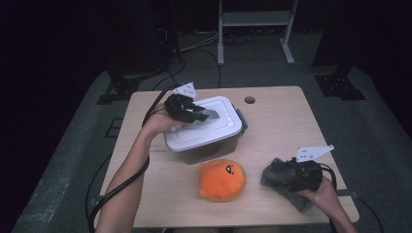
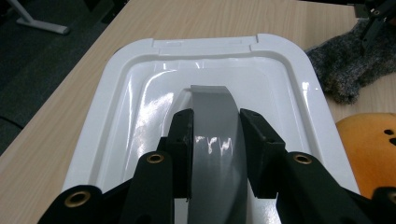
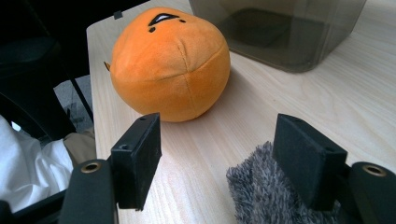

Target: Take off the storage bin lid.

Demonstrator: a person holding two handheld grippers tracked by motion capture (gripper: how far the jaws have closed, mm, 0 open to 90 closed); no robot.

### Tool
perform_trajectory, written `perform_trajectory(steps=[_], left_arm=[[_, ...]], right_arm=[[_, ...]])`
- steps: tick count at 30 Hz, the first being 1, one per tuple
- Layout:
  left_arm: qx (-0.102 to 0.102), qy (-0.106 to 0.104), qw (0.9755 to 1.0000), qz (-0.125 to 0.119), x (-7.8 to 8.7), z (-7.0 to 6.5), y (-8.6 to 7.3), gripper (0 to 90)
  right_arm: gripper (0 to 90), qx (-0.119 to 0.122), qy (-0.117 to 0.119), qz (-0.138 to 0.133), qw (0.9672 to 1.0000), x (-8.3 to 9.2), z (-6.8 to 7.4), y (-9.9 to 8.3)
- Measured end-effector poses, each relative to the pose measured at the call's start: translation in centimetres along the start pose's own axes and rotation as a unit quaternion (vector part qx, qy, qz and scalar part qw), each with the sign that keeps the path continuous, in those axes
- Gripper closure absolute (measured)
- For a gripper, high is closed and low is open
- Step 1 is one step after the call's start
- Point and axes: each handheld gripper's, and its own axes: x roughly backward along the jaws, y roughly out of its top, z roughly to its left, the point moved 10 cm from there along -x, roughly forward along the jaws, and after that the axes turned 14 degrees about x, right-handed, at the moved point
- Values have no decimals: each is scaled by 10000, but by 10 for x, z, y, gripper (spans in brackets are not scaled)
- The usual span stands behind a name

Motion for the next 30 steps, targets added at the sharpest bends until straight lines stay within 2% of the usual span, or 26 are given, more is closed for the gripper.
perform_trajectory(steps=[19, 30], left_arm=[[-39, 223, 9997, -75, 42, -4, -15, 666], [62, 354, 9992, -175, 66, -4, -29, 666]], right_arm=[[314, 21, -2, 18, 10000, -2, 1, 1], [315, 50, 10, 42, 10000, -3, 2, 2]])
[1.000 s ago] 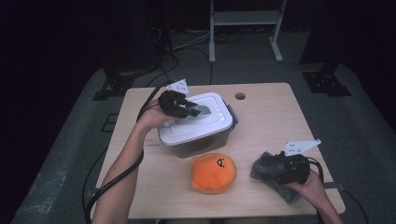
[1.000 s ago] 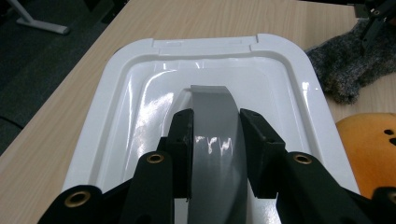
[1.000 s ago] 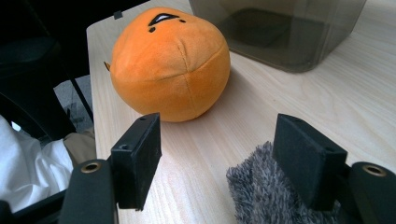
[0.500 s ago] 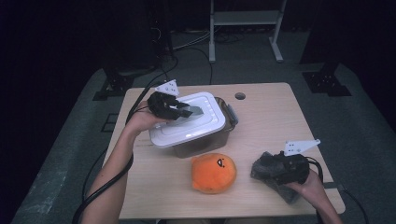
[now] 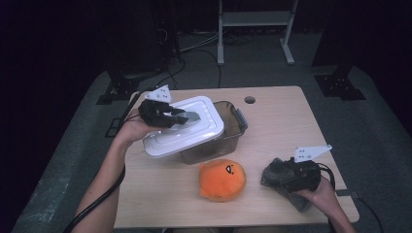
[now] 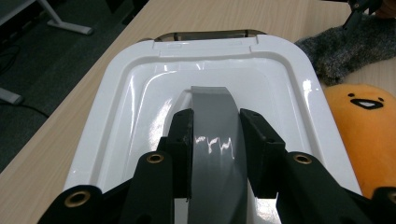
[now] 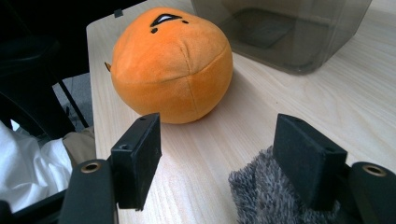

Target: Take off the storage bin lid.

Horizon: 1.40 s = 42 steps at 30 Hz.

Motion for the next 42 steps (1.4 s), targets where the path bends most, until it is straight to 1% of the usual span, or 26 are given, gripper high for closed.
perform_trajectory(steps=[4, 5, 6, 7, 9, 15, 17, 19, 21, 42], left_arm=[[24, 50, 10000, -12, 9, 0, -6, 666], [-9, 75, 10000, 14, 12, 1, -8, 666], [27, 88, 10000, -4, 14, 1, -10, 666], [1, 108, 9999, 17, 17, 1, -12, 666], [67, 122, 9999, -37, 21, 1, -15, 666], [110, 196, 9997, -54, 35, 0, -28, 666], [170, 207, 9996, -78, 39, 0, -32, 666], [194, 239, 9995, -60, 43, 0, -37, 666], [220, 225, 9995, -81, 46, -1, -40, 666], [331, 412, 9983, -240, 83, -7, -75, 666]], right_arm=[[314, 1, -3, -6, 10000, 0, 0, 0], [314, 1, -4, -4, 10000, 0, 0, 0], [314, -2, 0, -4, 10000, 0, 0, 0], [314, -3, -2, -2, 10000, 0, 0, 1], [315, 1, -7, 3, 10000, -1, 0, 1], [312, -1, -17, -2, 10000, -1, 0, 1], [311, -15, -14, 7, 10000, -1, 0, 1], [310, 0, -20, -1, 10000, -1, 0, 1], [309, -1, -19, -3, 10000, -1, 0, 1], [291, -56, -47, 20, 10000, -2, -1, 0]])
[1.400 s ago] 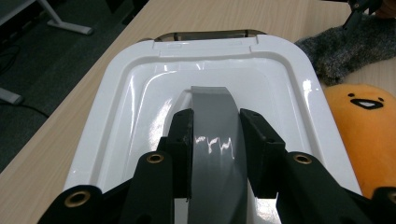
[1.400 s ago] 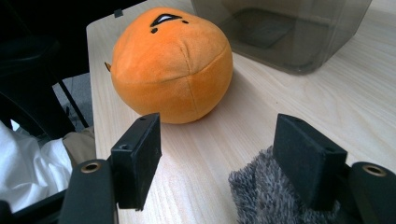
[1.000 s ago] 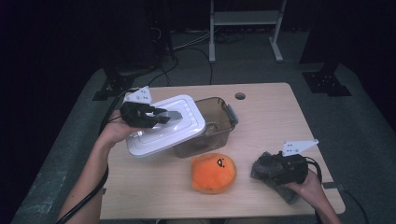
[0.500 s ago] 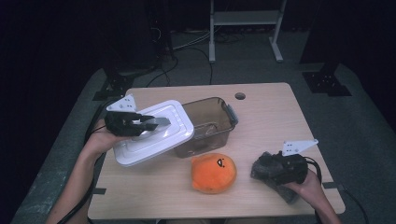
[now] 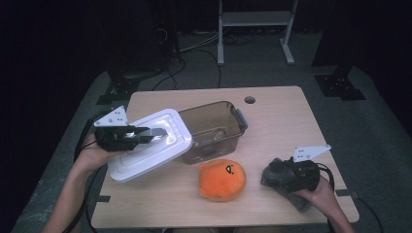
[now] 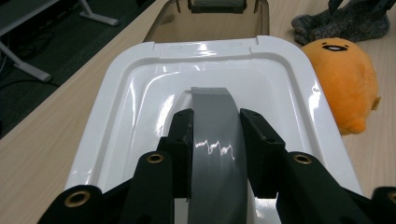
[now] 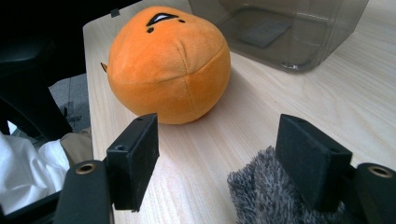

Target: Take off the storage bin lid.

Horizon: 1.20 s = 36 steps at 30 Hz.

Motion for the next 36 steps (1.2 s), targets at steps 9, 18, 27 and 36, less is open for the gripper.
perform_trajectory(steps=[9, 18, 27, 36], left_arm=[[83, 101, 9999, 9, 15, 0, -19, 666], [180, 164, 9997, -22, 28, 0, -38, 666], [259, 196, 9994, -76, 39, -1, -54, 666], [431, 213, 9988, -111, 45, -1, -74, 666]], right_arm=[[285, -20, -25, 2, 10000, 0, -1, -1], [280, -25, -38, 19, 10000, 0, -1, -1], [277, -20, -43, 15, 10000, -1, 0, 0], [277, -30, -53, 14, 10000, -1, 0, 0]])
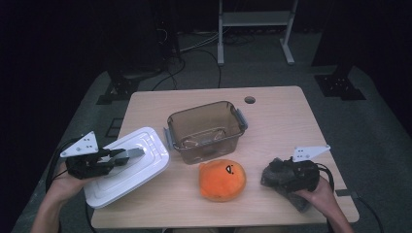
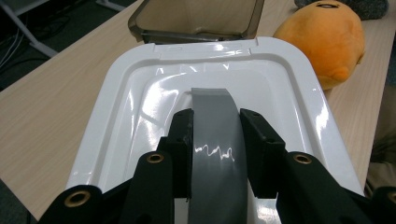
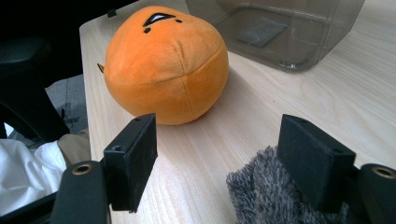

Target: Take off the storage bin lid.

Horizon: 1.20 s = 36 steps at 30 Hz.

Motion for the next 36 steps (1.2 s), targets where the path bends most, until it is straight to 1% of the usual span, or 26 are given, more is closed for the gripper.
perform_trajectory(steps=[5, 9, 10, 15, 19, 20, 22, 23, 28, 31, 36], left_arm=[[87, -25, 10000, -7, -1, 1, -12, 666], [131, -53, 9999, 39, -4, 2, -21, 665], [142, -57, 9999, 80, -6, 3, -25, 666], [216, -85, 9997, 121, -14, 4, -36, 665], [304, -153, 9993, 173, -23, 4, -45, 665], [287, -148, 9993, 201, -24, 4, -47, 665], [311, -145, 9991, 236, -28, 5, -51, 665], [338, -160, 9991, 213, -30, 5, -53, 665], [402, -174, 9986, 299, -41, 6, -63, 665], [436, -203, 9983, 338, -48, 5, -68, 665], [431, -227, 9979, 415, -56, 4, -72, 665]], right_arm=[[277, 2, 8, 5, 10000, -1, 1, 0], [277, -2, 10, 7, 10000, -1, 1, 0], [277, -3, 9, 10, 10000, -1, 1, 0], [277, -2, 2, 15, 10000, -1, 1, 0], [276, -3, 8, 11, 10000, -1, 1, 0], [276, -3, 8, 14, 10000, -1, 1, 0], [276, -3, 8, 5, 10000, -1, 1, 0], [276, -3, 6, 4, 10000, -1, 1, 0], [276, -11, 9, 12, 10000, 0, 1, -1], [276, 3, 10, 9, 10000, 0, 1, 0], [276, -16, 14, 11, 10000, 0, 1, -1]])
